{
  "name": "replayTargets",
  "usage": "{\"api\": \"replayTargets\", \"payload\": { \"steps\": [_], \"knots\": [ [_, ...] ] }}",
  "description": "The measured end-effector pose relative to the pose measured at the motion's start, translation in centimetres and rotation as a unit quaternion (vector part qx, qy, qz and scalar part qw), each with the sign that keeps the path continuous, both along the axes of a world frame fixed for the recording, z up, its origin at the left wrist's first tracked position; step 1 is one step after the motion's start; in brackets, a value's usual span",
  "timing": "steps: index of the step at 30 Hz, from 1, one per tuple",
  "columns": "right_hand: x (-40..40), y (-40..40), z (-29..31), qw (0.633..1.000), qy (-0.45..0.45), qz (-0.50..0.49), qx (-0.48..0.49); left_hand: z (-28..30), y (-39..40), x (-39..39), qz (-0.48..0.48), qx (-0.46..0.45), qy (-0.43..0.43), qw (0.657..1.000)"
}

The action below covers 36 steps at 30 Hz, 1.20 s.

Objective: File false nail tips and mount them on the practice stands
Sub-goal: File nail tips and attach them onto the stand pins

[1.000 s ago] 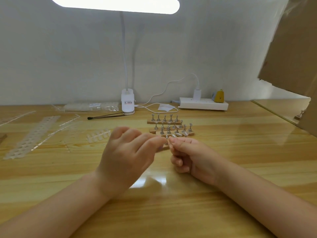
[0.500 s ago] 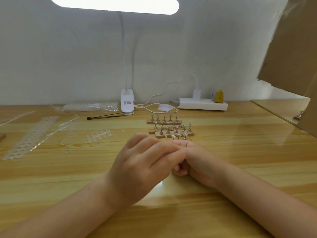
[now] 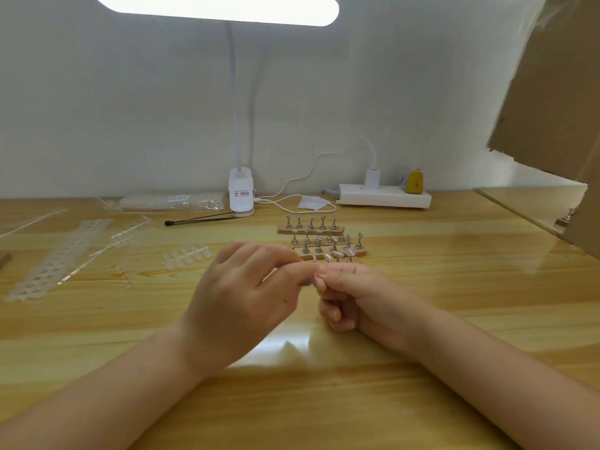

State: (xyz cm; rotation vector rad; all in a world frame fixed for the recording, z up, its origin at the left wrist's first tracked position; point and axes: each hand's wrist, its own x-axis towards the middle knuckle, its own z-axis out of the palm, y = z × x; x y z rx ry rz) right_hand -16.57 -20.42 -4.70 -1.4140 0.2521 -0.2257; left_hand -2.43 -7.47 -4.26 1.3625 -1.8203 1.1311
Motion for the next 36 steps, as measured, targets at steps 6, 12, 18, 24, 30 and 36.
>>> {"api": "replayTargets", "payload": {
  "steps": [6,12,18,24,30,36],
  "knots": [
    [0.1,0.2,0.1,1.000,0.007,-0.003,-0.027,-0.5,-0.3,-1.4,-0.023,0.003,-0.031,0.999],
    [0.2,0.2,-0.2,0.999,0.006,-0.049,-0.015,-0.3,-0.4,-1.3,-0.011,-0.023,-0.023,0.999],
    [0.2,0.1,-0.1,0.999,0.001,-0.048,-0.007,-0.2,-0.2,-0.2,0.019,-0.011,-0.023,0.999],
    [0.2,0.1,-0.4,0.999,-0.007,0.001,-0.045,-0.7,-0.5,-2.3,-0.046,-0.035,-0.030,0.998],
    [0.1,-0.1,-0.3,1.000,-0.004,-0.014,-0.015,-0.2,-0.1,-0.2,0.006,-0.027,-0.003,1.000],
    [0.1,0.1,-0.1,0.999,0.000,0.027,-0.046,-0.5,-0.3,-2.0,-0.047,-0.016,-0.025,0.998]
  ]
}}
